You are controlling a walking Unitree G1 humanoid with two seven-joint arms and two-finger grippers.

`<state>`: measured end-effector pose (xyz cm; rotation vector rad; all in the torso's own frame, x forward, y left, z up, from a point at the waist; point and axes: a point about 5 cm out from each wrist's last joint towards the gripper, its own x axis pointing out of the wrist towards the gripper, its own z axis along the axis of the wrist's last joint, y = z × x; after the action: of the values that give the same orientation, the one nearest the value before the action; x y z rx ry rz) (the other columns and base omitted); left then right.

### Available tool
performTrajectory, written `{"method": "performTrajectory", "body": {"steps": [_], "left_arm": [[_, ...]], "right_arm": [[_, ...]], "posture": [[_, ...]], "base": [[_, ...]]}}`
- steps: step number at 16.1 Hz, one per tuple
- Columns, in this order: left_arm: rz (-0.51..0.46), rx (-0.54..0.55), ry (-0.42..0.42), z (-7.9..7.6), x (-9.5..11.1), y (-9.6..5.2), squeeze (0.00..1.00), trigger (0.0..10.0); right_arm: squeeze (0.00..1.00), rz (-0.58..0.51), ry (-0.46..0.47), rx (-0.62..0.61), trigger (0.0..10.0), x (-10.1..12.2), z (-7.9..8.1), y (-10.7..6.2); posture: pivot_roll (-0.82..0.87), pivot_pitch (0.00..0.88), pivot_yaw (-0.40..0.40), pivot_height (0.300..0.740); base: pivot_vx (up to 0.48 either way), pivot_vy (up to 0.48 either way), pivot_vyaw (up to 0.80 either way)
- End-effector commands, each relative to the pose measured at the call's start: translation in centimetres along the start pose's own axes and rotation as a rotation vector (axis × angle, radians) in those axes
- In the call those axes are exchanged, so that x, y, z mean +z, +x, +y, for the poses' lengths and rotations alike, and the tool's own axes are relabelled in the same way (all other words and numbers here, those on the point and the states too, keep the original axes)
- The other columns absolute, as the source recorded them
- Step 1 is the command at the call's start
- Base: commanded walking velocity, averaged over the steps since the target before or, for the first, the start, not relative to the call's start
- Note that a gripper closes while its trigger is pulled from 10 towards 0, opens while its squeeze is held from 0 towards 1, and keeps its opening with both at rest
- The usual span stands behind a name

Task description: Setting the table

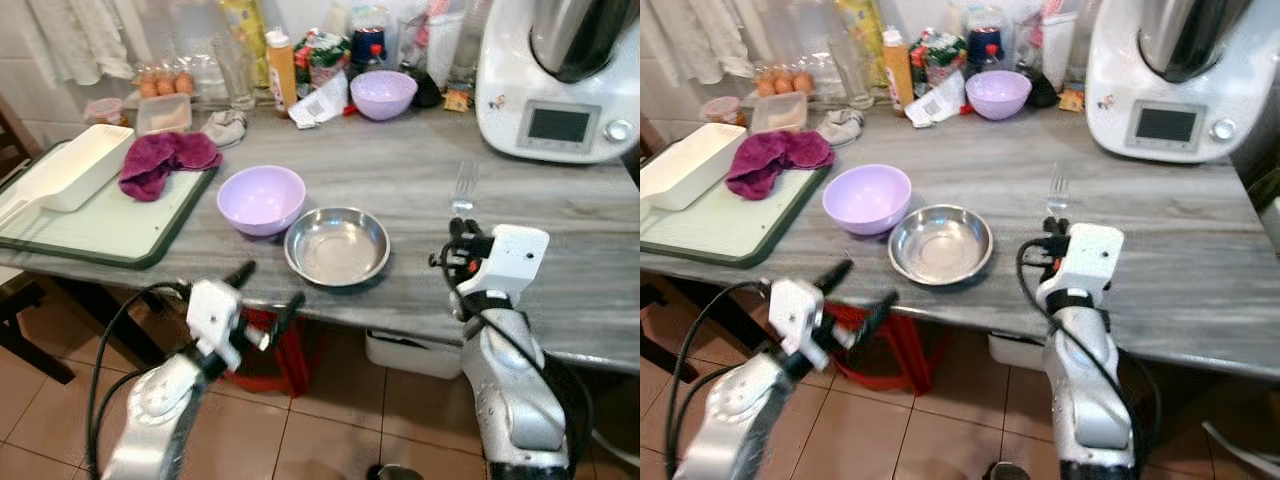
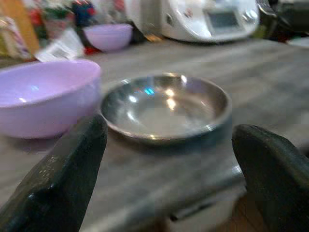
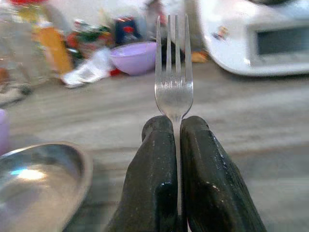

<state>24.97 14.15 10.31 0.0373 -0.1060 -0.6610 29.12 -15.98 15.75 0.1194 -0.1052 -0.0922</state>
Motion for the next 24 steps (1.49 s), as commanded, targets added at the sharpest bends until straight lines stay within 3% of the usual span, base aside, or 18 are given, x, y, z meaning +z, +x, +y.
{"method": "performTrajectory", "body": {"steps": [1,6,13,16,18,24], "left_arm": [[0.01,-0.067,0.01,-0.4,0.3,0.0,0.0,10.0],[0.04,-0.135,0.032,-0.8,0.2,-0.1,0.0,10.0],[0.055,-0.183,0.027,-1.1,-0.3,0.2,0.0,10.0],[0.054,-0.186,0.024,-1.2,-0.4,0.3,0.0,10.0],[0.054,-0.182,0.022,-1.2,-0.6,0.2,0.0,10.0],[0.056,-0.196,0.019,-1.5,-0.8,0.4,0.0,10.0]], "right_arm": [[0.0,0.049,0.031,-0.03,10.0,-0.6,-0.4,0.3],[0.0,0.162,0.137,-0.072,10.0,-2.0,-1.3,1.1],[0.0,0.248,0.152,0.048,10.0,-1.8,1.3,3.6],[0.0,0.316,0.158,0.086,10.0,-2.7,2.6,3.3],[0.0,0.378,0.103,0.064,10.0,-3.8,2.2,2.6],[0.0,0.444,0.096,0.071,10.0,-4.7,1.7,2.7]], "posture": [[-0.19,0.131,0.069,0.74],[-0.2,0.129,0.082,0.74],[-0.21,0.118,0.072,0.74],[-0.2,0.117,0.062,0.74],[-0.2,0.118,0.059,0.74],[-0.22,0.119,0.069,0.74]], "base": [[0.0,0.0,0.0],[0.0,0.0,0.0],[0.0,0.0,0.0],[0.0,0.0,0.0],[0.0,0.0,0.0],[0.0,0.0,0.0]]}}
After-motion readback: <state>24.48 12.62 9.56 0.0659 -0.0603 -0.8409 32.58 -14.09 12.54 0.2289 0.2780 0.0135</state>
